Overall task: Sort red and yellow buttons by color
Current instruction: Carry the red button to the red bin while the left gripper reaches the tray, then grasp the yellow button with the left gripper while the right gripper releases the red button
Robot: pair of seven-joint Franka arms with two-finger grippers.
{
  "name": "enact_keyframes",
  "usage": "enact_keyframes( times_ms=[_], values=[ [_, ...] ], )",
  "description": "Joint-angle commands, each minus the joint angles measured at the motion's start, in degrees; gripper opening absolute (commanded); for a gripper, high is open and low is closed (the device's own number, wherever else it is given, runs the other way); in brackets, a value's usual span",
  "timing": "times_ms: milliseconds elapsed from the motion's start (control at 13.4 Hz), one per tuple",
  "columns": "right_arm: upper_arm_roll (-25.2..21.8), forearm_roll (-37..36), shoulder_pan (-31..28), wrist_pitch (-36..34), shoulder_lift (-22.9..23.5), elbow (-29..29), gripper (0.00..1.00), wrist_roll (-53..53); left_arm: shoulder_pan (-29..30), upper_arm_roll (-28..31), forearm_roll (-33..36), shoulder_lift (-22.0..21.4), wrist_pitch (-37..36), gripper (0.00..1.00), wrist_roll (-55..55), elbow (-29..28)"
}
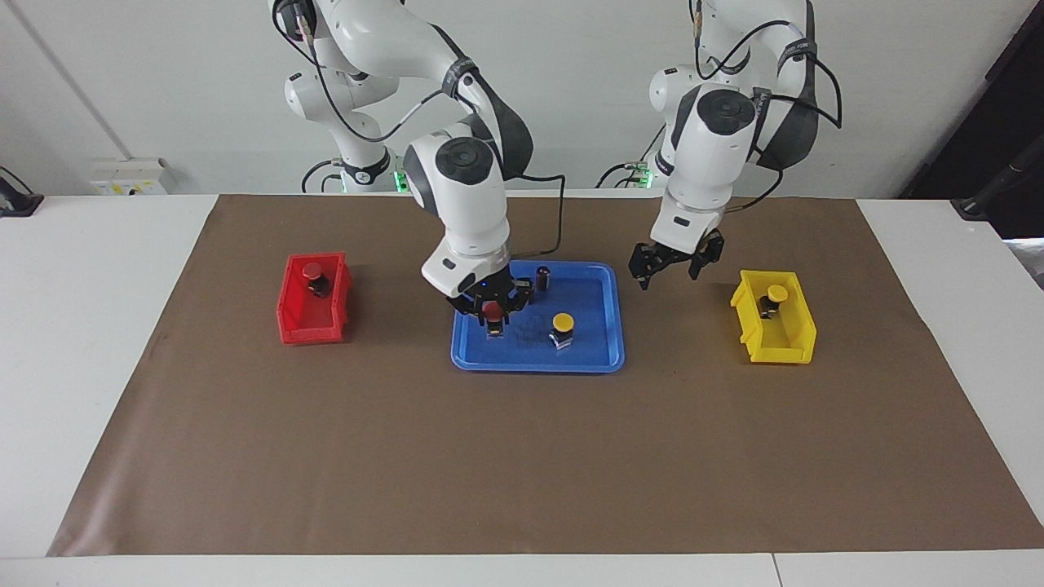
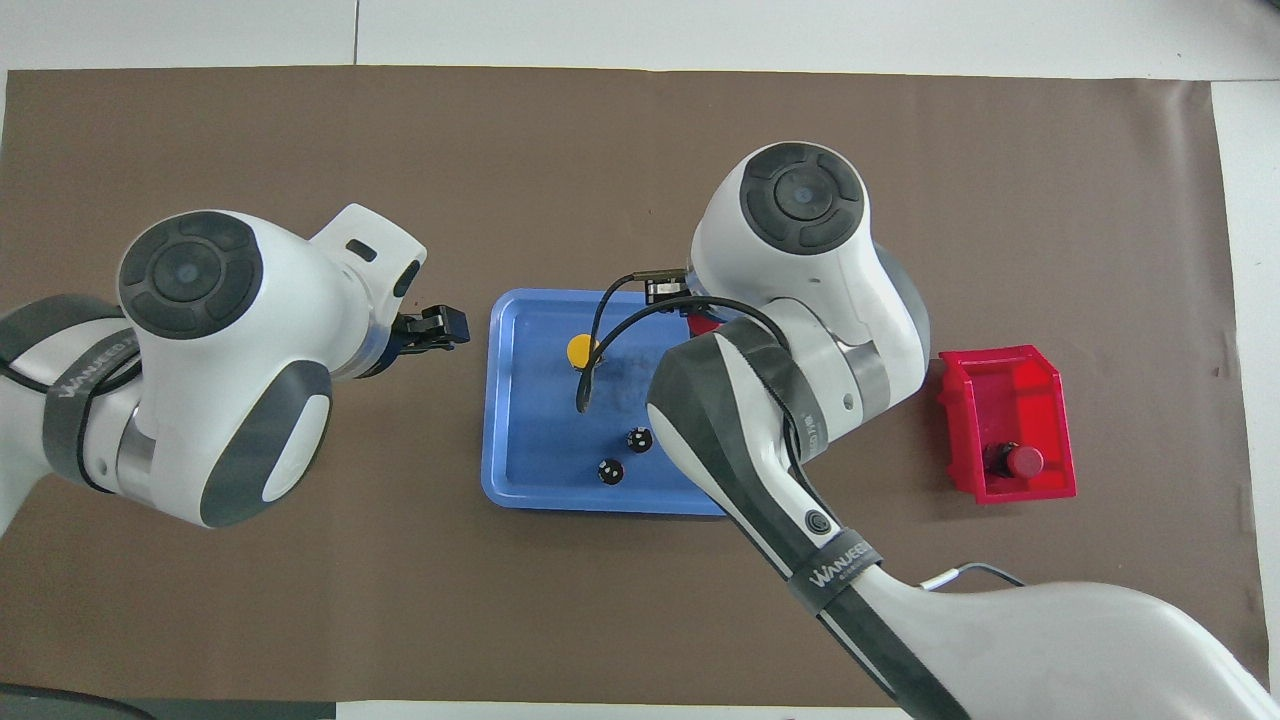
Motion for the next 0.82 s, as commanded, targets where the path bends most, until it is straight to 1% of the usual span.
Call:
enact_keyframes(
  times_ms=[0, 75, 150, 299, 374, 524, 599, 748],
  values=[
    [0.4, 0.4, -7.5, -6.0, -5.4, -1.7, 0.17, -8.2, -0.3, -4.7, 5.1, 8.0, -0.6, 1.0, -9.7, 6.6],
    [0.4, 0.4, -11.0, -9.1, -6.8, -2.5, 0.15, -13.2, -0.7, -6.4, 8.0, 9.9, 0.3, 1.0, -13.7, 6.8],
    [0.4, 0.4, -14.8, -9.8, -8.5, -4.3, 0.15, -19.2, -0.9, -8.2, 10.8, 12.3, 0.9, 1.0, -17.1, 7.3],
    [0.4, 0.4, -20.9, -9.7, -9.5, -6.3, 0.15, -28.1, -1.0, -9.9, 12.8, 15.4, 2.5, 1.0, -20.2, 8.2],
    [0.4, 0.4, -22.8, -8.7, -10.4, -8.3, 0.15, -31.2, -1.5, -10.4, 13.1, 16.9, 3.2, 1.0, -21.5, 8.1],
    [0.4, 0.4, -27.9, -1.6, -12.8, -15.7, 0.15, -37.3, -2.3, -12.0, 16.2, 19.5, 3.7, 1.0, -24.1, 8.2],
    [0.4, 0.4, -28.9, 1.2, -14.1, -19.1, 0.15, -39.2, -2.3, -13.4, 17.3, 20.3, 3.7, 1.0, -25.4, 8.1],
    [0.4, 0.9, -28.7, 3.1, -15.1, -22.4, 0.14, -38.8, -2.3, -13.5, 17.6, 20.6, 4.0, 1.0, -25.8, 8.1]
  ],
)
